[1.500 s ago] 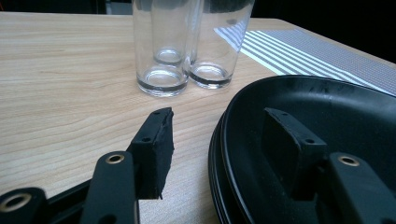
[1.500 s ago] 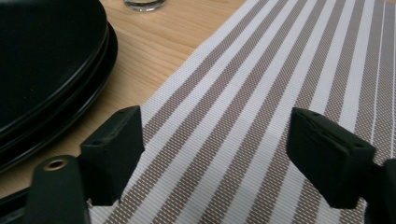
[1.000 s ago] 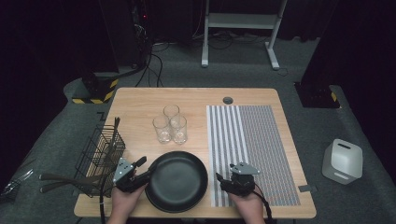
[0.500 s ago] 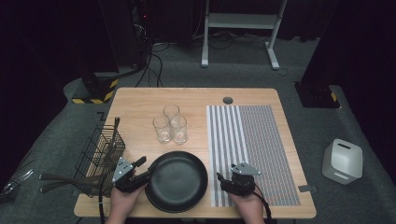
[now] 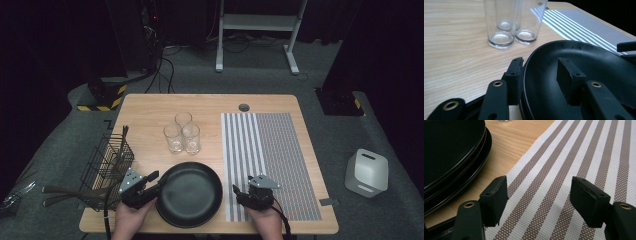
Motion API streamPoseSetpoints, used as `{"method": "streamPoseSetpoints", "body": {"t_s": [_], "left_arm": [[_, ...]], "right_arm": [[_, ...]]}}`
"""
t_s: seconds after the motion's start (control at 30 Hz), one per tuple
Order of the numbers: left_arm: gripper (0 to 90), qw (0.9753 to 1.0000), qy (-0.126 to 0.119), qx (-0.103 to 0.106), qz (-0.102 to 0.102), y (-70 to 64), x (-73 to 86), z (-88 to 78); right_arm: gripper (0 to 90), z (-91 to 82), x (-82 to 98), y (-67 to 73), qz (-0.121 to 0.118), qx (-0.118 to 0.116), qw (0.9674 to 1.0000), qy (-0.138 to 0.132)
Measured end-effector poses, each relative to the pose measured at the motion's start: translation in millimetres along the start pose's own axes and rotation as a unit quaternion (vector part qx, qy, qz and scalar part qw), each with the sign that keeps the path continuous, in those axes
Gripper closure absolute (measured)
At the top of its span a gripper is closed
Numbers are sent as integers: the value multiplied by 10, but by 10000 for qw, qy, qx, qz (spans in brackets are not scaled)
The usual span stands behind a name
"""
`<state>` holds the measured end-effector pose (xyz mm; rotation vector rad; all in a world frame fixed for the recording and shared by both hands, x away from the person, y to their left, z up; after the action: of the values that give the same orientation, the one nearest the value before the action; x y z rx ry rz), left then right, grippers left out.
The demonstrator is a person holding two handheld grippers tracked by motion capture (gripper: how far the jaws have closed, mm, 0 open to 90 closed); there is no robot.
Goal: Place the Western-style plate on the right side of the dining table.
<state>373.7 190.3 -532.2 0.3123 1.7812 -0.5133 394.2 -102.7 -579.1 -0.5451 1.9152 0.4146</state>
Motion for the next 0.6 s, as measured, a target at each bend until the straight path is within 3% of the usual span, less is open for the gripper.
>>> {"method": "streamPoseSetpoints", "body": {"t_s": [0.07, 0.13, 0.2, 0.23, 0.5, 0.6], "left_arm": [[595, 9997, 203, -112, 24, 28, 20, -38], [600, 9996, 245, -114, -21, 36, 37, -58], [596, 9993, 313, -95, -187, 52, 79, -110], [595, 9989, 320, -37, -352, 46, 126, -151], [602, 9985, 308, -12, -458, 34, 192, -238], [629, 9977, 287, 21, -609, 32, 209, -261]], "right_arm": [[316, -1, -1, 1, -5, -10, 10000, -5], [322, -3, -2, 0, -15, -15, 10000, -16], [339, -17, -14, 1, 22, 4, 10000, -94], [342, -21, -17, 1, 20, 8, 9999, -120], [363, -32, -30, 14, -61, 10, 9998, -202], [357, -40, -38, 17, -76, -25, 9997, -230]]}}
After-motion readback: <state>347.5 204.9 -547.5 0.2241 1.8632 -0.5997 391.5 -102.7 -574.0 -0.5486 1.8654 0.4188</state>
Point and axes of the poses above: each handheld gripper's, and its own axes: z roughly forward along the jaws, x roughly out of its underside, y roughly to its left, the point moved 10 cm from there along z, roughly forward along the jaws, and after that the axes turned 13 degrees about -y, right-handed, at the moved point
